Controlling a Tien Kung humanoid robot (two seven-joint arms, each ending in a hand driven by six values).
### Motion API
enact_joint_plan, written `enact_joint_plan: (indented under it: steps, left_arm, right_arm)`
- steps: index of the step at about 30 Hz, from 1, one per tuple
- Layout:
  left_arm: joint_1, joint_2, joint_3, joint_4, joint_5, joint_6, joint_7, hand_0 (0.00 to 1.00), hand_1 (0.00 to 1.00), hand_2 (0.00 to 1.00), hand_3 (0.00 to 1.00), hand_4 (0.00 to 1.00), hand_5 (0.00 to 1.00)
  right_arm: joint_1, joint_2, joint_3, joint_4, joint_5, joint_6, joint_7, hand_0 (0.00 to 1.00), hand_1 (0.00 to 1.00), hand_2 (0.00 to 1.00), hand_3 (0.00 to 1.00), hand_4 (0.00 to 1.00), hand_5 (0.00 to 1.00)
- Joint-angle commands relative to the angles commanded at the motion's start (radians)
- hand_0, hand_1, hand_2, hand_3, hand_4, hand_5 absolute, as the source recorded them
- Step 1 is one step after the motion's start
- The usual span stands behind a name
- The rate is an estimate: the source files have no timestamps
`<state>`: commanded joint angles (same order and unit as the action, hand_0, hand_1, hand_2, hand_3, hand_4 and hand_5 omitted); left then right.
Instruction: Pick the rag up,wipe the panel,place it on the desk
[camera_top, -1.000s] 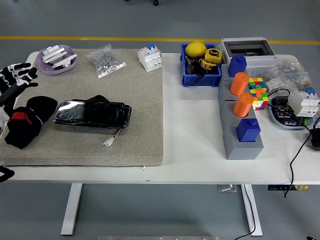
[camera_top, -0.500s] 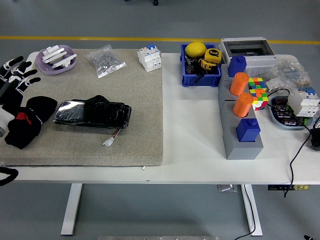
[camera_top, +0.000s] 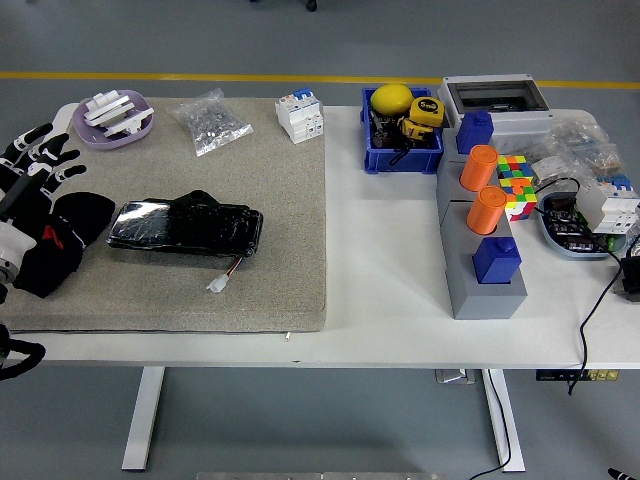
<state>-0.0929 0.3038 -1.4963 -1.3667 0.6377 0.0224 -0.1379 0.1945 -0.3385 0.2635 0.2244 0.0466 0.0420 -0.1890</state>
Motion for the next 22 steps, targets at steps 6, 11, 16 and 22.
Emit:
enact_joint_plan:
  steps: [6,11,16,22]
  left_arm:
    - [-0.001,-0.005,0.002,0.004,-0.002,0.001,0.001,0.426,0.519,0.585,0.58,0.8,0.124]
    - [-0.002,0.002,0.001,0.007,-0.003,0.0,0.002,0.429,0.52,0.585,0.58,0.801,0.123]
    - [-0.003,0.006,-0.006,0.007,-0.013,-0.002,0.003,0.429,0.52,0.585,0.58,0.801,0.123]
    - [-0.003,0.009,-0.024,0.002,-0.025,-0.006,0.006,0.428,0.52,0.585,0.58,0.801,0.123]
  right_arm:
    - [0.001,0.0,0.001,0.0,-0.001,0.0,0.0,0.708,0.626,0.684,0.633,0.998,0.552]
    - [0.002,-0.001,0.002,0.0,0.0,0.0,-0.001,0.708,0.626,0.685,0.634,0.998,0.551]
    - [0.002,-0.001,0.004,0.0,-0.002,0.0,-0.002,0.708,0.626,0.685,0.634,0.998,0.551]
    - [0.003,-0.002,-0.002,0.0,0.004,0.0,0.001,0.708,0.625,0.685,0.633,0.998,0.552]
